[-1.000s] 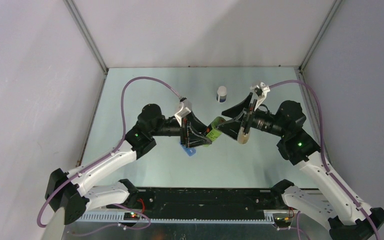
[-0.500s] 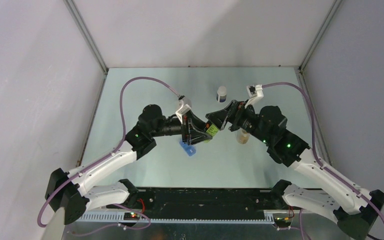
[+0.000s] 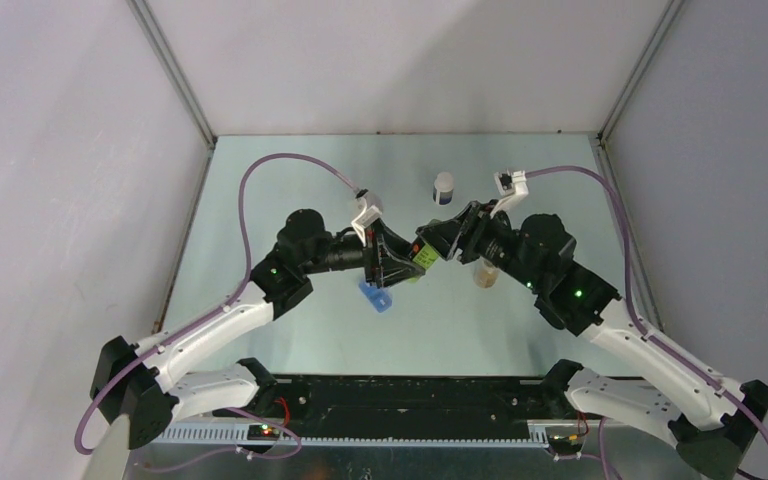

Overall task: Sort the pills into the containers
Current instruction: Unscrew the lid of the pill bottle.

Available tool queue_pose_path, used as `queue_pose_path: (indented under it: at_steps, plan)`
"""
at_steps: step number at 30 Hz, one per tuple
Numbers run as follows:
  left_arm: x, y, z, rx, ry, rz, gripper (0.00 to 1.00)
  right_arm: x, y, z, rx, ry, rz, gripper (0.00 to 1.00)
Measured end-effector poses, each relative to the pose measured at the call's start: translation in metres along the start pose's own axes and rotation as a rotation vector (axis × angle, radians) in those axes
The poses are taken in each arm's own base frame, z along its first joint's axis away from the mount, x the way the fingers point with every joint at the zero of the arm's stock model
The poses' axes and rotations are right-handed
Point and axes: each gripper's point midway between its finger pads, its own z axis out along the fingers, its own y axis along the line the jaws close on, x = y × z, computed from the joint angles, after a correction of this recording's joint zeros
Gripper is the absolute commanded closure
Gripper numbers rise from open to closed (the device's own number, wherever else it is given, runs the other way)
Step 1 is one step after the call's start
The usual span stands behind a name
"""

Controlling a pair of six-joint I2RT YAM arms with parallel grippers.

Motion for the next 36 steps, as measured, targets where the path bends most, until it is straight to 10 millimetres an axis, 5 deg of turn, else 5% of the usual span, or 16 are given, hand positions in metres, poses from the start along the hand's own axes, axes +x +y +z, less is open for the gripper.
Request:
queue_pose_path:
  at_steps: [12,14,16,18,27,36]
  plan:
    - [0.003,-0.024,-0.002,0.135,0.025,0.016,1.0,0.002,0.019,-0.034,-0.345,0.094,-0.224,0.58]
    - [0.005,-0.027,-0.003,0.153,0.033,0.013,1.0,-0.002,0.026,-0.041,-0.391,0.081,-0.266,0.44]
    - [0.005,-0.029,-0.004,0.167,0.036,0.013,1.0,-0.005,0.032,-0.045,-0.421,0.065,-0.291,0.1]
    - [0.005,-0.03,-0.004,0.174,0.038,0.012,1.0,-0.008,0.034,-0.044,-0.423,0.046,-0.291,0.02]
    - [0.001,-0.025,-0.003,0.141,0.019,0.012,1.0,-0.012,0.01,-0.016,-0.231,0.006,-0.138,0.1]
    - [0.006,0.018,-0.001,-0.101,0.012,-0.028,1.0,-0.009,-0.061,-0.004,0.109,-0.004,0.05,0.14]
